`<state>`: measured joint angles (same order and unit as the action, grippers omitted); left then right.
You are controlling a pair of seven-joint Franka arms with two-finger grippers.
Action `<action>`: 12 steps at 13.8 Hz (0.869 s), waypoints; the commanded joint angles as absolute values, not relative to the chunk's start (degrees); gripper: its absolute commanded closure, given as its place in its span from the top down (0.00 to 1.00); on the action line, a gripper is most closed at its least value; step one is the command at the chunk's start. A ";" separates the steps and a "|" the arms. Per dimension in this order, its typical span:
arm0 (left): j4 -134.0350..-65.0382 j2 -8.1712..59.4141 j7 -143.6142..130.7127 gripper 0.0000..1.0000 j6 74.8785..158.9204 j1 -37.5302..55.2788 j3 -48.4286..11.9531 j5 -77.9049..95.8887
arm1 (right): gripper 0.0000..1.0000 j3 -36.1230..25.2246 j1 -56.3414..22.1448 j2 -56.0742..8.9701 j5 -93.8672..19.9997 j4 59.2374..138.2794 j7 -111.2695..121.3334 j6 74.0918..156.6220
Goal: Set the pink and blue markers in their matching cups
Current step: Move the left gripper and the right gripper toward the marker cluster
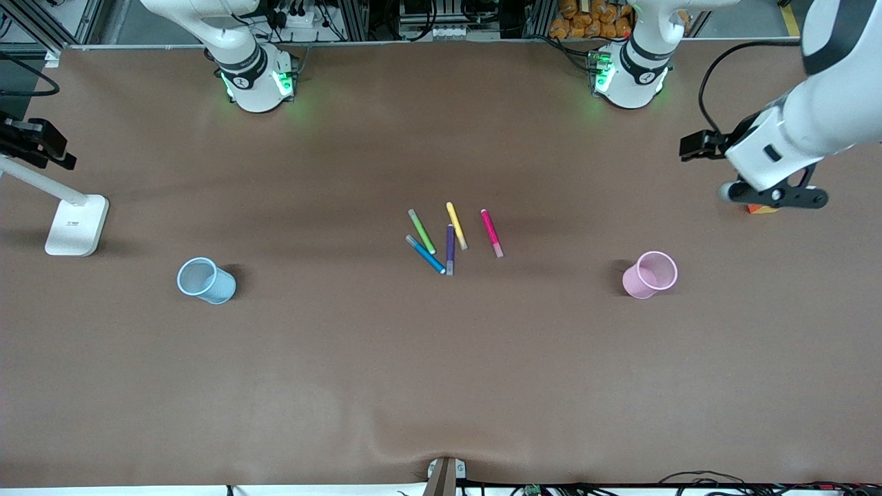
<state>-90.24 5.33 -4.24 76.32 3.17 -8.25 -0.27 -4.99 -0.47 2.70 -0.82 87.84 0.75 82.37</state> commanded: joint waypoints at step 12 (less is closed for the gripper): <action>-88.86 9.75 -4.92 1.00 74.79 5.98 -8.70 3.52 | 0.36 -4.39 0.09 3.43 -0.70 88.51 1.05 82.18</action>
